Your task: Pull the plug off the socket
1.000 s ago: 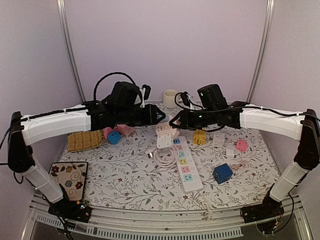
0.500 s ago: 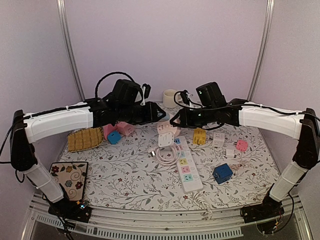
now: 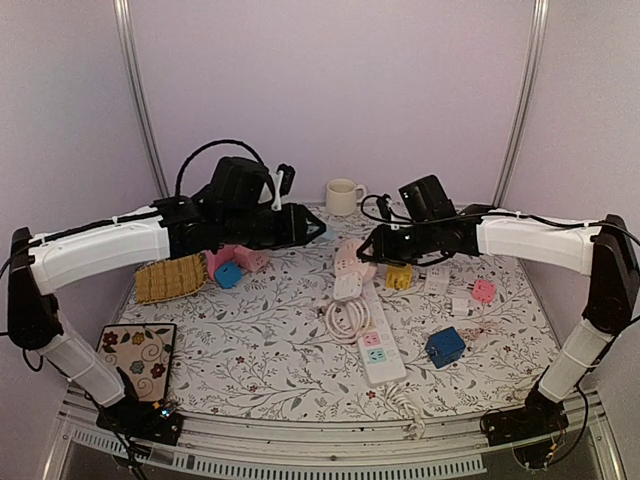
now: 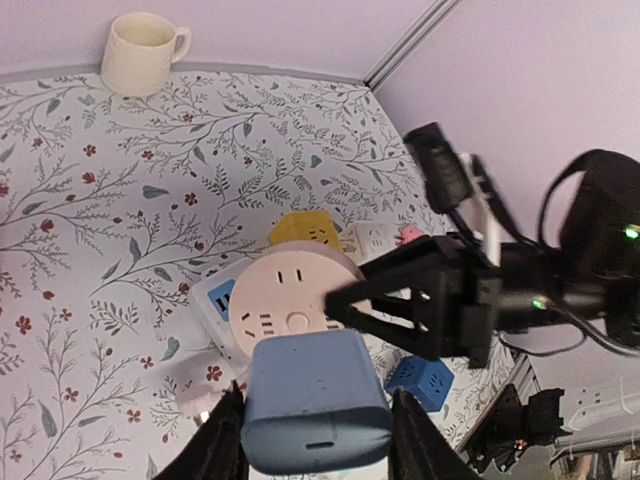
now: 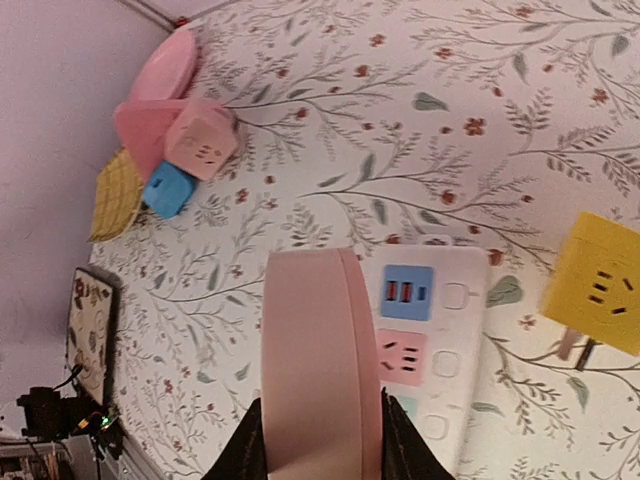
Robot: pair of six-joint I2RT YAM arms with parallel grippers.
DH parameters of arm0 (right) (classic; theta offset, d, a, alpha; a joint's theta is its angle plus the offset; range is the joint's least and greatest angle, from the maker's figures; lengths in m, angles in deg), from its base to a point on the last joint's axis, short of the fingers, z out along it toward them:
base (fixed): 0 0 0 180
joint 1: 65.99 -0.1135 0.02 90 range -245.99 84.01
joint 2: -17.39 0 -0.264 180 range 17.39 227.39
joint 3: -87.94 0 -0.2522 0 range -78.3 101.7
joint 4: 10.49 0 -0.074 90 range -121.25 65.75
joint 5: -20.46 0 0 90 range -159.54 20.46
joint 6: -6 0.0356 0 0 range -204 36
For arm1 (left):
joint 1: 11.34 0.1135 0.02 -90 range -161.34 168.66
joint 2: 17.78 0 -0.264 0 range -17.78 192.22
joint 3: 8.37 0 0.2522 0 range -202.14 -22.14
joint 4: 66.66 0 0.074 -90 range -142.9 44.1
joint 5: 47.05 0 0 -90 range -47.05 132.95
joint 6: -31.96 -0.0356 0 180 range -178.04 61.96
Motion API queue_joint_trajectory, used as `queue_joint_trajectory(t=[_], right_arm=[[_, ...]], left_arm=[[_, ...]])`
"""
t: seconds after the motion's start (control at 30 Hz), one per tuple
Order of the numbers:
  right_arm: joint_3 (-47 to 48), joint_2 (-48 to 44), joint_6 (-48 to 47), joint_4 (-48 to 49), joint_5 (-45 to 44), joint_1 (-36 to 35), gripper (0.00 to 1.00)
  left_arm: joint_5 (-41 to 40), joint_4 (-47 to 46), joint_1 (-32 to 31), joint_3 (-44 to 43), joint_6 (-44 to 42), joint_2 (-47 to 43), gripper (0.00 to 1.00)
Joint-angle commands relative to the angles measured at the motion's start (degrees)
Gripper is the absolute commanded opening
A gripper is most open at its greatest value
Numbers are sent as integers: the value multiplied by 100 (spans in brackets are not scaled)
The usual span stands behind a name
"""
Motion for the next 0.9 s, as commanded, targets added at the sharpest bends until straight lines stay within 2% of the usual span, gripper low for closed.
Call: queue_joint_trajectory(t=[0.0, 0.17, 0.37, 0.47, 0.67, 0.87], right_arm=[[-112, 118, 228, -156, -355, 331, 3], [-101, 35, 208, -86, -359, 331, 3], [-86, -165, 198, 14, -286, 327, 3], [-52, -294, 172, 70, -247, 329, 3], [37, -478, 124, 141, -183, 331, 3], [41, -573, 106, 148, -188, 331, 3]], left_arm=[[-389, 219, -210, -253, -317, -270, 7], [-291, -90, 29, 232, 67, -552, 8], [303, -185, 625, 873, 601, -652, 8], [615, -63, 750, 921, 653, -389, 7], [599, 482, 760, 863, 729, 233, 5], [1050, 536, 764, 930, 771, 785, 7]])
